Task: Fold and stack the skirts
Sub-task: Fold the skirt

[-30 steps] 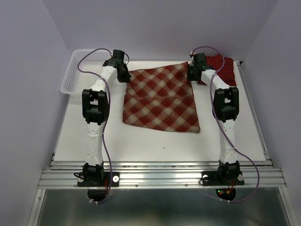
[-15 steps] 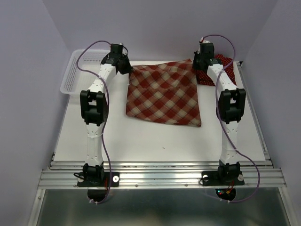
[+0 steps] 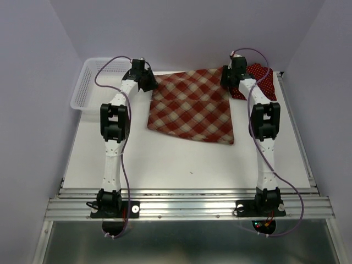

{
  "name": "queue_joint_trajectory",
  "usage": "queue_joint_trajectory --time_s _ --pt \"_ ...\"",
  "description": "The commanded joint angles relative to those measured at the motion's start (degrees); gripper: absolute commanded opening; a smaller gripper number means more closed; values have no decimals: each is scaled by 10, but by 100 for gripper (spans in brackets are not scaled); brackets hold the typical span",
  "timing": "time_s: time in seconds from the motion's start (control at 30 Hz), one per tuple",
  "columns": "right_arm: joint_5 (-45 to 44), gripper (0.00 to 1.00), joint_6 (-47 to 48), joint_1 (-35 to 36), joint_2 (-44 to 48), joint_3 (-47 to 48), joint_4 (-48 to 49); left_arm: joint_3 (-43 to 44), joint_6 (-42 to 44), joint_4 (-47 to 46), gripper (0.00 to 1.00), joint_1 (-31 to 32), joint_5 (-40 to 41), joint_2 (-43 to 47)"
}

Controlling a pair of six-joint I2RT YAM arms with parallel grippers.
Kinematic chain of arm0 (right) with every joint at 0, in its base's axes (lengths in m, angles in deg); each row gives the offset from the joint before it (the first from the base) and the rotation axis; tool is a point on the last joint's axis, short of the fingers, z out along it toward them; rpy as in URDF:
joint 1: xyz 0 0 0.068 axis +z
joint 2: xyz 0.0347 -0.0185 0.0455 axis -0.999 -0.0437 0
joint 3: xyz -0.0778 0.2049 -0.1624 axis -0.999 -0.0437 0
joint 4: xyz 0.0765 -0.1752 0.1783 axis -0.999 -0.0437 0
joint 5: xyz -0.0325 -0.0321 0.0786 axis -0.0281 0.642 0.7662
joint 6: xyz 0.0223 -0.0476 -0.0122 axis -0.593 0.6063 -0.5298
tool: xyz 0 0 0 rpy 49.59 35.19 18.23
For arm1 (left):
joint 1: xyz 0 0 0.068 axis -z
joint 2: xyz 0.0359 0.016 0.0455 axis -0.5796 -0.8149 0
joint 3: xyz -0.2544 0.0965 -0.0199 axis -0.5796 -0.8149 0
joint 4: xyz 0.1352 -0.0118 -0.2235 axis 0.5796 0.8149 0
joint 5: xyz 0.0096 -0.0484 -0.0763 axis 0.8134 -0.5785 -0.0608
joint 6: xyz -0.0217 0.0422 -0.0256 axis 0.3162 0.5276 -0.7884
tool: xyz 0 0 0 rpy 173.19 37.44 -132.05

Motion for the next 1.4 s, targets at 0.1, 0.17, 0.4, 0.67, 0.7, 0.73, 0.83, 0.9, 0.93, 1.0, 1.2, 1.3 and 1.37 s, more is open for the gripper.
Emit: queue_joint_trajectory --time_s 0.1,0.17,0.4,0.67,0.7,0.73,0.83,0.9,0.93,1.0,1.2,1.3,1.37 --pt "62 69 3 6 118 -53 21 -22 35 15 87 6 21 100" --pt "68 78 1 22 173 -89 11 -22 42 36 99 14 42 130" --pt "-26 100 -91 62 383 -364 6 -173 40 103 99 52 122 279" --pt "-80 100 -199 62 578 -655 -5 -566 -42 18 99 55 123 485" --pt "-78 100 -209 62 605 -675 -5 -587 -42 5 99 56 122 502" --pt "-73 100 -214 62 615 -711 -6 -621 -46 2 99 56 122 505" --pt "-70 100 -238 62 647 -768 -6 -662 -60 -16 99 56 106 505" --pt "-70 100 -247 62 652 -787 -6 -676 -67 -31 99 55 99 499" --pt "-72 100 -252 62 651 -794 -4 -682 -72 -45 99 55 97 491" --pt "-78 100 -257 62 641 -807 5 -683 -78 -50 99 55 98 479" --pt "-44 100 -279 62 604 -830 61 -675 -94 -71 95 54 101 447" --pt "-42 99 -283 62 592 -837 77 -677 -93 -76 95 52 104 442" --pt "-41 95 -284 62 588 -840 77 -675 -93 -79 94 49 99 431"
